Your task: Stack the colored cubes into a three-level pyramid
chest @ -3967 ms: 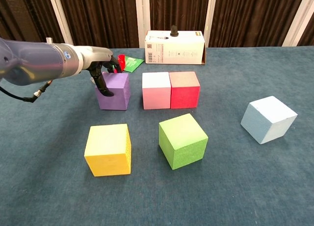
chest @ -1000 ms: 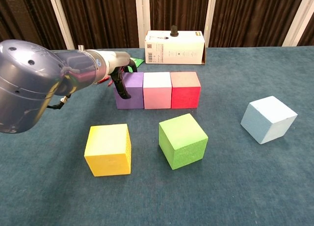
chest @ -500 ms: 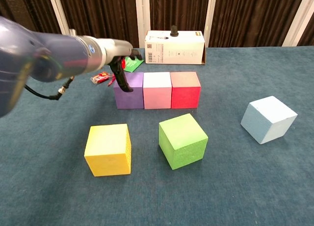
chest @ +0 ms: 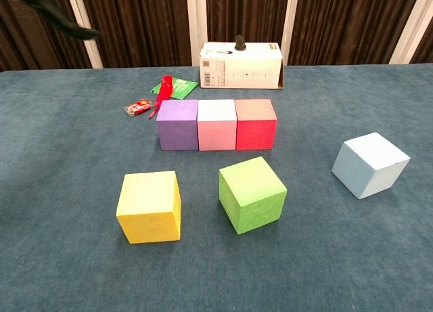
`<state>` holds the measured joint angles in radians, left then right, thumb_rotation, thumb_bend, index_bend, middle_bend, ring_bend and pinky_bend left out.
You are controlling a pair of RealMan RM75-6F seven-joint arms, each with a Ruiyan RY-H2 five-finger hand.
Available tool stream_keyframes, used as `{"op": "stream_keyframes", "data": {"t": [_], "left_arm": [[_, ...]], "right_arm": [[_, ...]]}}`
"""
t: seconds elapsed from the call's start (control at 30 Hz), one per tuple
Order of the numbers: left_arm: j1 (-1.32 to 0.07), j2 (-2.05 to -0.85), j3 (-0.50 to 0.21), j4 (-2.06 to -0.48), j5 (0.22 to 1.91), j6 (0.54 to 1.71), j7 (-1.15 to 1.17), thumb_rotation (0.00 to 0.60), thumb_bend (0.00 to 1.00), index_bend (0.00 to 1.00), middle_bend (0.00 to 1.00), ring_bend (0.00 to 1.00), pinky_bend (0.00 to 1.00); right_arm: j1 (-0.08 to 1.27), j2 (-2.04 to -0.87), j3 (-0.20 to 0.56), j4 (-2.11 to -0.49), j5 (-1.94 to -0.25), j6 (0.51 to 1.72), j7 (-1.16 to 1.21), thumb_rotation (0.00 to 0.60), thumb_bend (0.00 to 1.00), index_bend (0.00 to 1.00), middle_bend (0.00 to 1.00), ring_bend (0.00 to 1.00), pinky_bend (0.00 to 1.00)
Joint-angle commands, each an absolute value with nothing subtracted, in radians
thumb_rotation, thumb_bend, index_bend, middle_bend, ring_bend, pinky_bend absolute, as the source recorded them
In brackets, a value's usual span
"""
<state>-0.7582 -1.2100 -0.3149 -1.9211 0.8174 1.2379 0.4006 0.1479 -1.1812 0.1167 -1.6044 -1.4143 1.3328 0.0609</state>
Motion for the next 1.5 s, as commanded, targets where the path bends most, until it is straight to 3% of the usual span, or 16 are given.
{"op": "stream_keyframes", "data": {"t": [0.03, 0.27, 0.53, 0.87, 1.5], "left_arm": [[-0.534, -1.04, -0.185, -2.0, 1.115, 1.351, 0.207, 0.6, 0.35, 0.06, 0.01, 0.0, 0.0], [-0.345, -1.034, -0.065, -1.866, 1.402, 1.552, 0.037, 0.6, 0.35, 0.06, 0.0, 0.0, 0.0], [-0.2, -1.134, -0.029, -1.735, 1.497, 1.753, 0.011, 0.6, 0.35, 0.06, 0.0, 0.0, 0.0], [-0.111, -1.245, -0.04, -1.608, 1.485, 1.823, -0.028, 0.6, 0.35, 0.06, 0.0, 0.0, 0.0], [-0.084, -1.269, -0.097, -1.601, 1.467, 1.792, -0.041, 0.6, 0.35, 0.06, 0.0, 0.0, 0.0]], "right_arm": [[0.204, -1.163, 0.109, -1.59, -1.468, 1.27, 0.117, 0.6, 0.24, 0.11, 0.04, 0.0, 0.0], [0.334, -1.118, 0.156, -1.637, -1.451, 1.117, 0.05, 0.6, 0.24, 0.11, 0.04, 0.0, 0.0], [0.454, -1.093, 0.177, -1.704, -1.366, 0.935, -0.034, 0.6, 0.24, 0.11, 0.04, 0.0, 0.0], [0.521, -1.129, 0.159, -1.685, -1.287, 0.841, -0.085, 0.6, 0.24, 0.11, 0.07, 0.0, 0.0], [0.606, -1.195, 0.135, -1.621, -1.21, 0.775, -0.168, 0.6, 0.24, 0.19, 0.19, 0.01, 0.0]]}}
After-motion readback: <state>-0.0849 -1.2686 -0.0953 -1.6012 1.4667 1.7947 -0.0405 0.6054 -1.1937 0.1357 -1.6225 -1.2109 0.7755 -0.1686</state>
